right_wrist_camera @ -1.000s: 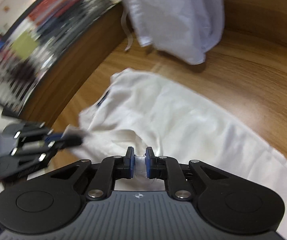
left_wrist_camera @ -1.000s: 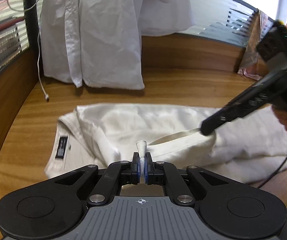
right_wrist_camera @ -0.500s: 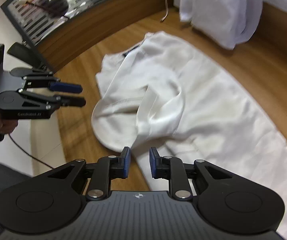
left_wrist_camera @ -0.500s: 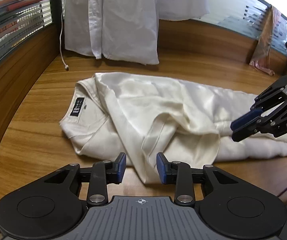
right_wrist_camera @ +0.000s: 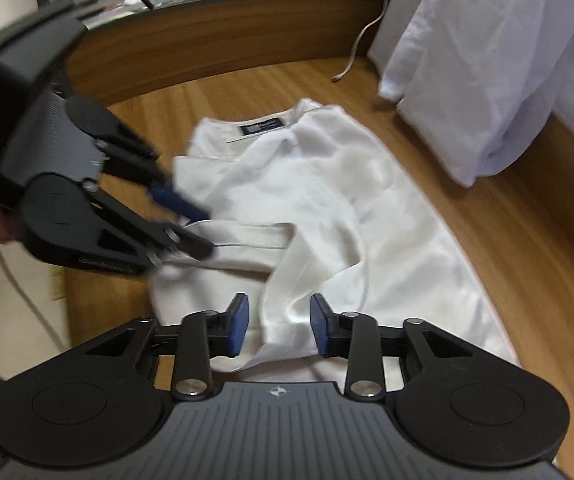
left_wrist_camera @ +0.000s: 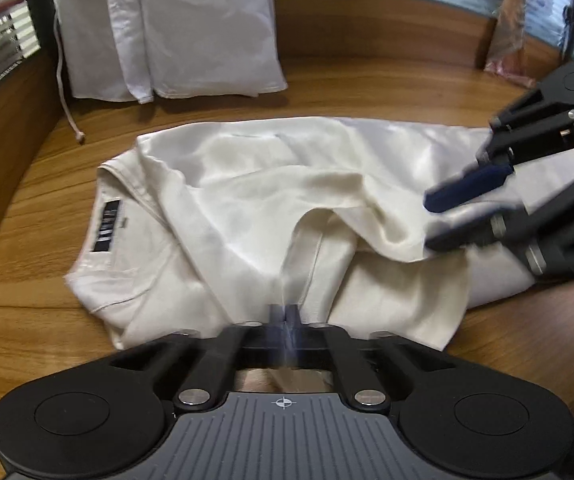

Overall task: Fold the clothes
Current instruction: 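Fold the sleeve over the shirt body with the right gripper toward the left gripper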

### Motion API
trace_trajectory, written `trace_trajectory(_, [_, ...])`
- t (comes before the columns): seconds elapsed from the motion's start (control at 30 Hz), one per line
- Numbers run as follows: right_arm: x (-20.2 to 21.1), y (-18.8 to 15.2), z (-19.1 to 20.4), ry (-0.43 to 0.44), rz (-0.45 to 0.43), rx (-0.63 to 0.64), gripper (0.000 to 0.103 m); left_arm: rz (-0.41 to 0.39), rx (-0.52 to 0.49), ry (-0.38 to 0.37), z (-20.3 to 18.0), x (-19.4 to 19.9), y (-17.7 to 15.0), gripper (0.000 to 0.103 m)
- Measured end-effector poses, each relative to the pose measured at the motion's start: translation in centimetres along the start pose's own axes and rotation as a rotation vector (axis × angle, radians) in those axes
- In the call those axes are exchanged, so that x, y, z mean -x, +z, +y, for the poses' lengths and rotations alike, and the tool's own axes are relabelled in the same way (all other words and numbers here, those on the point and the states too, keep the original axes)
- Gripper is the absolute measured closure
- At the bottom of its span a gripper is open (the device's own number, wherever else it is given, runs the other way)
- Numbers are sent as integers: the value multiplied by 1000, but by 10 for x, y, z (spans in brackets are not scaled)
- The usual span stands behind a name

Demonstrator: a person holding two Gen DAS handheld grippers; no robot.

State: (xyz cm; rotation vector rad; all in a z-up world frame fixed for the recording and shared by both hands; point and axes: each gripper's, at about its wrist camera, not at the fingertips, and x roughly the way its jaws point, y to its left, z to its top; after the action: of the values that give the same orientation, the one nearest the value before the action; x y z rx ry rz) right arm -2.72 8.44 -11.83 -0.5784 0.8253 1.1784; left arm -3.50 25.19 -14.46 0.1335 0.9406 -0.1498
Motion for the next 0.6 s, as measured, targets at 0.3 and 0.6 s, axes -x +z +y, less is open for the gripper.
trace_trajectory(0.3, [40, -11, -19, 59, -66, 5, 102, -146, -7, 68, 9, 63, -1, 101])
trace_trajectory(0.6, [32, -27, -9, 73, -3, 12, 87, -99, -39, 93, -6, 56, -21, 101])
